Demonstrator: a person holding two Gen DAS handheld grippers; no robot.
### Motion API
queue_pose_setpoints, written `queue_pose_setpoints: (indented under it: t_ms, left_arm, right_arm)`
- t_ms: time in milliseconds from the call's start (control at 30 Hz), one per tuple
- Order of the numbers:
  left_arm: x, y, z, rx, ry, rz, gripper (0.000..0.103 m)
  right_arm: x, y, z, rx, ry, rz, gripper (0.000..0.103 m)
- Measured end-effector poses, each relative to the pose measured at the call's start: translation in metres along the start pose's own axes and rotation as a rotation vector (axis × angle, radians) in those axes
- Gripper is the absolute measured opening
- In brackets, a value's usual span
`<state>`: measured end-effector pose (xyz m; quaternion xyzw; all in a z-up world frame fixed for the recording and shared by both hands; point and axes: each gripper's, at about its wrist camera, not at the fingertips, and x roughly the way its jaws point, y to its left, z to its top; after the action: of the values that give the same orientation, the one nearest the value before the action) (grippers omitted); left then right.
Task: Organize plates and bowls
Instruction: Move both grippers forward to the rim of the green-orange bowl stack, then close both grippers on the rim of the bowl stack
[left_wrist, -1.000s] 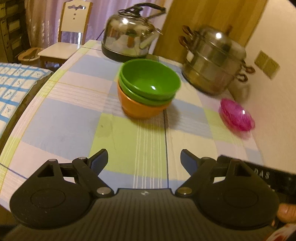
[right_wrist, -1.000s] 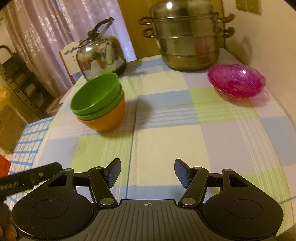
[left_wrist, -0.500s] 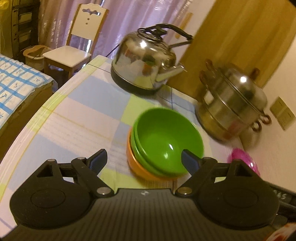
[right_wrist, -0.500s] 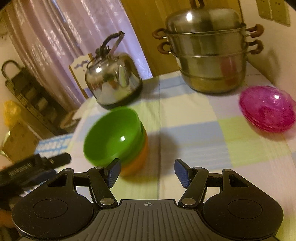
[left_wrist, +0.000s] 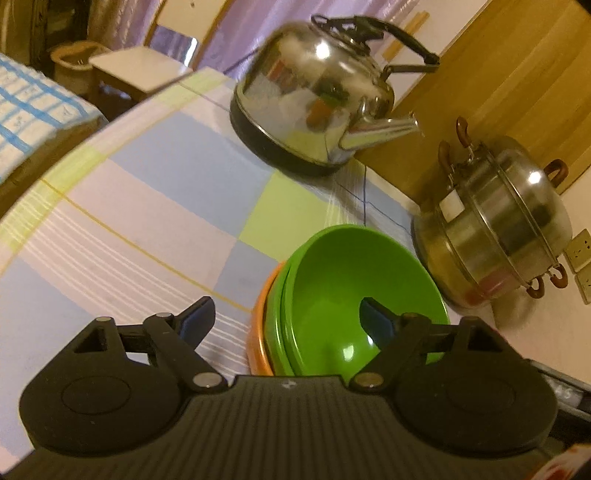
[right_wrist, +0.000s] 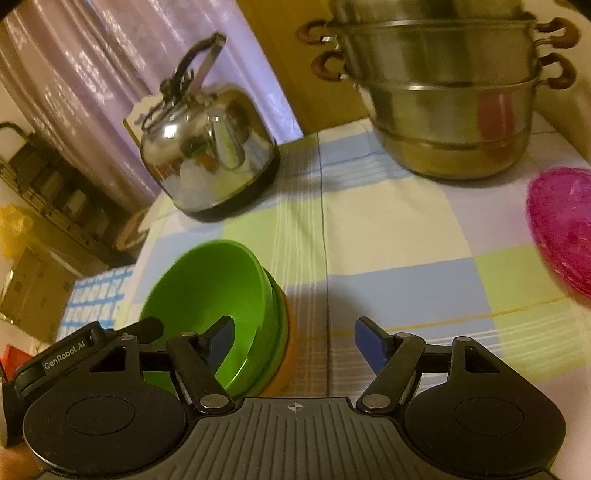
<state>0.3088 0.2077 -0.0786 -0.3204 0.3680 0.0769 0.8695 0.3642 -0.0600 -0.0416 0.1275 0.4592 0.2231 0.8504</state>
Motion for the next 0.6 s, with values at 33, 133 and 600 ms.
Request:
queue_pose_setpoints:
  t_ms: [33,133,600]
  left_arm:
    - [0.003,0.003,0.002,-0.016,0.015,-0.014,0.075]
    - [0.007,0.011,0.005,-0.046,0.033,-0.033,0.072]
    - [0.017,0.004,-0.002,0.000,0.076,-0.047,0.049]
  right_arm:
    - [0.004,0.000,0.000,-0.003,0.013,-0.001,0.072]
    - [0.014,-0.001,-0.001,-0.009,0.041,-0.005,0.072]
    - [0.040,-0.003,0.002,0.024,0.097,-0.016,0.072]
